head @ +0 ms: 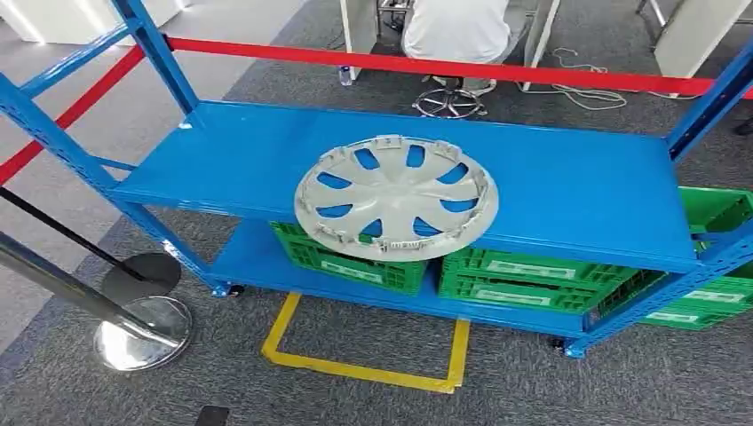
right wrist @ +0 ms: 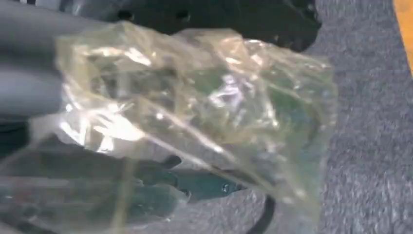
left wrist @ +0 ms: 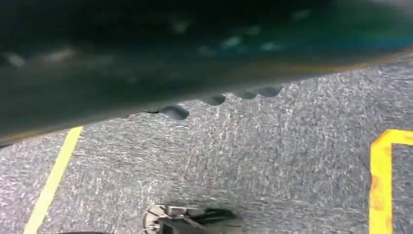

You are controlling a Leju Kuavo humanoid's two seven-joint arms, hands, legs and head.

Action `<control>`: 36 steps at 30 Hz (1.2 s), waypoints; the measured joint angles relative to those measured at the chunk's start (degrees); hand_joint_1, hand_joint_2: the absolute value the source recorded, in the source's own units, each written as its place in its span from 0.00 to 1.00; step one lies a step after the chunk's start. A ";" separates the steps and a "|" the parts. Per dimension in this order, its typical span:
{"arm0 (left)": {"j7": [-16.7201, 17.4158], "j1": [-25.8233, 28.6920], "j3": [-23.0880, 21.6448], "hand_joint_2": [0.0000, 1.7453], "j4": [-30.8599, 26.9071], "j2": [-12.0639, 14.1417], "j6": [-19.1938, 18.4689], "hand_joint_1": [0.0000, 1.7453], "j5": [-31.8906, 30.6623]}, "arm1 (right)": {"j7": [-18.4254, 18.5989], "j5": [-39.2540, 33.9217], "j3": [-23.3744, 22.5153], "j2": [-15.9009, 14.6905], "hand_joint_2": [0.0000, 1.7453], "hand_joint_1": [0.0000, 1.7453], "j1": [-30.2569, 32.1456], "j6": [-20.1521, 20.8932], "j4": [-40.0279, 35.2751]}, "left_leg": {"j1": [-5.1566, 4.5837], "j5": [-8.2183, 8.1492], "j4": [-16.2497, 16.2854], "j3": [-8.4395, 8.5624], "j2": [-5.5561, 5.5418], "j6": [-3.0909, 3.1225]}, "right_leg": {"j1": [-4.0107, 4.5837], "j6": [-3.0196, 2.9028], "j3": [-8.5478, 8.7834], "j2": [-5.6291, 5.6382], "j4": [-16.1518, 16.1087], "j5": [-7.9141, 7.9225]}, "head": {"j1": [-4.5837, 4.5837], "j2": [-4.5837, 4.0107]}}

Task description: Take the parts from the cabinet and place them on the table.

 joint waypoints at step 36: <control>0.15 0.19 1.92 0.00 0.00 0.02 -1.29 0.00 -0.15 | 0.52 -0.26 0.04 -0.11 0.00 0.00 -0.19 0.02 -0.04 | 0.54 10.23 -14.38 5.96 -2.24 0.57 | -0.27 0.58 0.49 3.54 -0.21 0.24 | -0.52 0.00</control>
